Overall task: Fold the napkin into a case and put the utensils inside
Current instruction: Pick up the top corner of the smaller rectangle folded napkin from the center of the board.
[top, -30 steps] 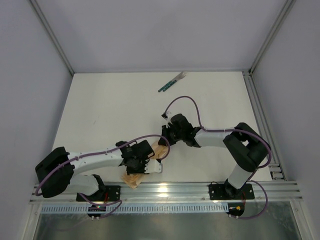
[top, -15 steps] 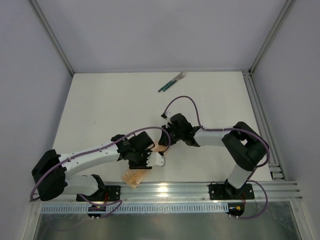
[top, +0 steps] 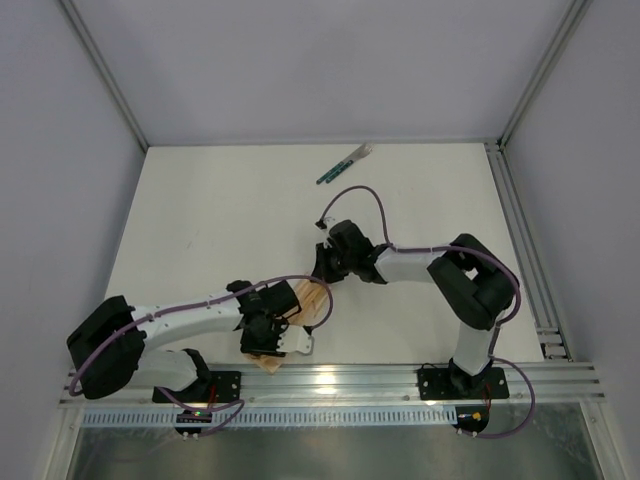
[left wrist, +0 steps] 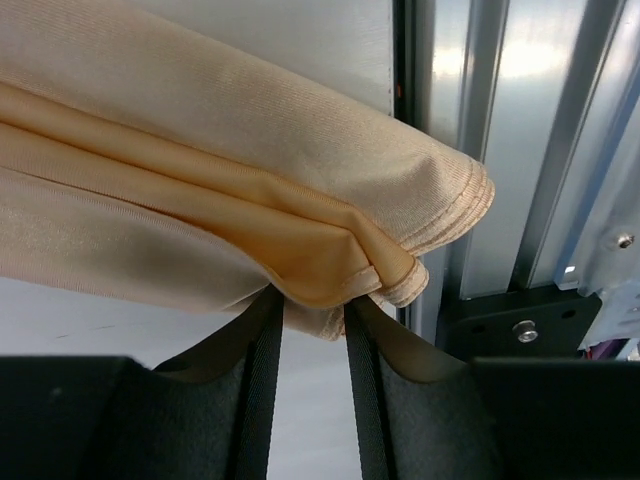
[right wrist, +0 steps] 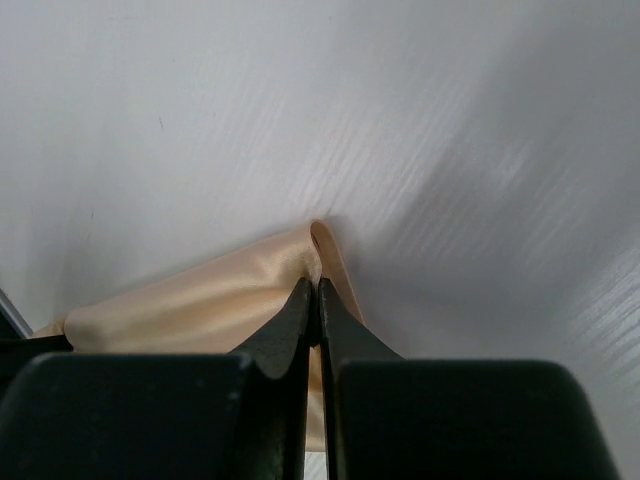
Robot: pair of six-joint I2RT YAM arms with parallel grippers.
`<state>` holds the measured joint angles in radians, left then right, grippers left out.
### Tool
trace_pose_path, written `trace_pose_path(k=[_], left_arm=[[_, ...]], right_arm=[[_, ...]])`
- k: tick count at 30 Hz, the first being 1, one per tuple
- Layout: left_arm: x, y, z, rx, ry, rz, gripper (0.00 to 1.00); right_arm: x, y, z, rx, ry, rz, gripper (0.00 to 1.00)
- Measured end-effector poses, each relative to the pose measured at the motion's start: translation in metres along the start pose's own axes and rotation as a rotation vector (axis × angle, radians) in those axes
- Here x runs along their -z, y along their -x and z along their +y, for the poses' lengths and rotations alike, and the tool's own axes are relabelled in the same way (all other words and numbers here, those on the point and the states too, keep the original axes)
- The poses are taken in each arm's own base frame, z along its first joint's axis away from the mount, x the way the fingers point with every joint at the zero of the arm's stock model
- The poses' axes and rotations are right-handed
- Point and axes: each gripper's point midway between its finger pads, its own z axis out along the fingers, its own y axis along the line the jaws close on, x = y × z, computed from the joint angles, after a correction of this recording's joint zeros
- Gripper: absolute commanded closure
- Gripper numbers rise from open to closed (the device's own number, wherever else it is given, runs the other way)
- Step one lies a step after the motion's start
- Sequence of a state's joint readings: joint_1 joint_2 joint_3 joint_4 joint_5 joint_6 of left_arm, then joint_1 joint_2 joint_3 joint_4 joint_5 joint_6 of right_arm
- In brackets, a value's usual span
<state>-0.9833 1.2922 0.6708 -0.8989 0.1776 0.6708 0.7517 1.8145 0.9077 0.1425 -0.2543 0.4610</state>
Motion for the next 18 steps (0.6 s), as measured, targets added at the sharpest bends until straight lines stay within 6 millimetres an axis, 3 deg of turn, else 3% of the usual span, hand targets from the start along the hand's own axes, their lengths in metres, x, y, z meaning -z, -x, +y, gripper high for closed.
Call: trace_pose_path(k=[4,9,13,18], left_arm=[[-0.003,-0.002,0.013,0.014,0.061,0.004,0.70],[0.008,-0.002,0.041,0.071,0.160,-0.048,0.67],[0.038,0.011,0.063,0.103,0.194,-0.133,0.55],[0.089,0.046,0.078,0.045,0.208,-0.261,0.52]], right_arm=[[-0.011,0.015,-0.002,-0.020,-0.018,-0.014,0.96],[-0.025,0.045,-0.013,-0.051,-0.034,-0.041,0.96],[-0.034,0.061,-0.018,-0.058,-0.041,-0.055,0.96],[-0.034,0.062,-0.018,-0.059,-0.038,-0.053,0.96]])
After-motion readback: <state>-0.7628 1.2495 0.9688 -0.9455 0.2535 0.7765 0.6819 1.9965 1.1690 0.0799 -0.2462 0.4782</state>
